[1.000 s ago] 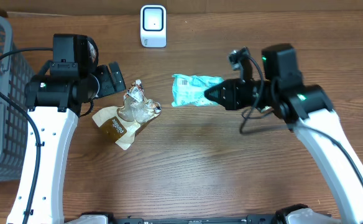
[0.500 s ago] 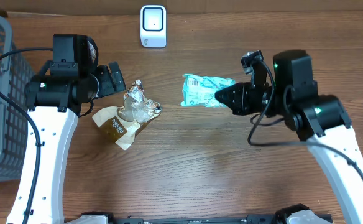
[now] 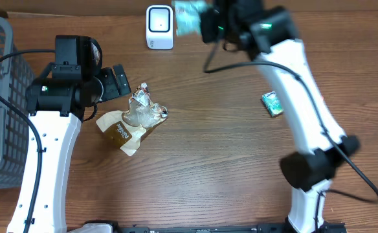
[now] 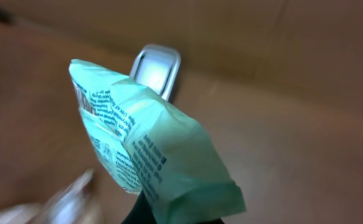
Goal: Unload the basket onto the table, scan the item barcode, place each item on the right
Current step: 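Lift the mint-green packet and hold it over the scanner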
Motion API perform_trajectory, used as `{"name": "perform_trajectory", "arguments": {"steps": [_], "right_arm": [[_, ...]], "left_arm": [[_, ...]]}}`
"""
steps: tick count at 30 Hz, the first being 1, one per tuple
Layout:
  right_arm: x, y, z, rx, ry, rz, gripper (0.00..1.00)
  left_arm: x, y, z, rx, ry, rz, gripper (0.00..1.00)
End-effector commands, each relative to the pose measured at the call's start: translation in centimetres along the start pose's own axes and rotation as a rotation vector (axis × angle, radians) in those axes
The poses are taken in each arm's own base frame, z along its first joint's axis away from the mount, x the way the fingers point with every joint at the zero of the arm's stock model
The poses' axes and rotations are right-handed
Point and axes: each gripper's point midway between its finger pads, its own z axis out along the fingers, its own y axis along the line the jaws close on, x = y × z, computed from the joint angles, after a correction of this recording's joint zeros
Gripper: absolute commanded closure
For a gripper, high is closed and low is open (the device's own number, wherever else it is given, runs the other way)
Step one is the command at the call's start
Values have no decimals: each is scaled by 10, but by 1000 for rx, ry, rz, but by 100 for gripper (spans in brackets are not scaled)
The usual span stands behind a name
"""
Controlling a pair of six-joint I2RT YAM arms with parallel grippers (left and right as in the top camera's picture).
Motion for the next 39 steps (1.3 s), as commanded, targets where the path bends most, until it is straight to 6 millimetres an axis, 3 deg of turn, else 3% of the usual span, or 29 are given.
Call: {"name": "perform_trajectory", "arguments": {"steps": [1, 6, 10, 13, 16, 21, 25, 32, 39], "right_arm": [[-23, -33, 30, 301, -85, -258, 96], [-42, -11, 88, 349, -172, -677, 96], [-48, 8, 123, 392, -232, -904, 96], [-53, 22, 141, 420, -296, -997, 96], [-42, 41, 164, 384, -319, -1121, 96], [-26, 47, 190, 386, -318, -1140, 96], [-19, 46, 199, 395, -311, -1138, 96], [-40, 38, 186, 494, -366, -1115, 96], [-41, 42, 185, 515, -357, -1199, 96]], "left_arm": [[-6, 1, -5, -2, -19, 18, 1], [-6, 1, -5, -2, -19, 18, 0], [-6, 1, -5, -2, -19, 18, 0], [-6, 1, -5, -2, -19, 18, 0], [-6, 1, -5, -2, -19, 18, 1], [-6, 1, -5, -2, -19, 18, 1], [-6, 1, -5, -2, -19, 18, 1], [-6, 1, -5, -2, -19, 18, 1], [-6, 1, -5, -2, -19, 18, 1]]}}
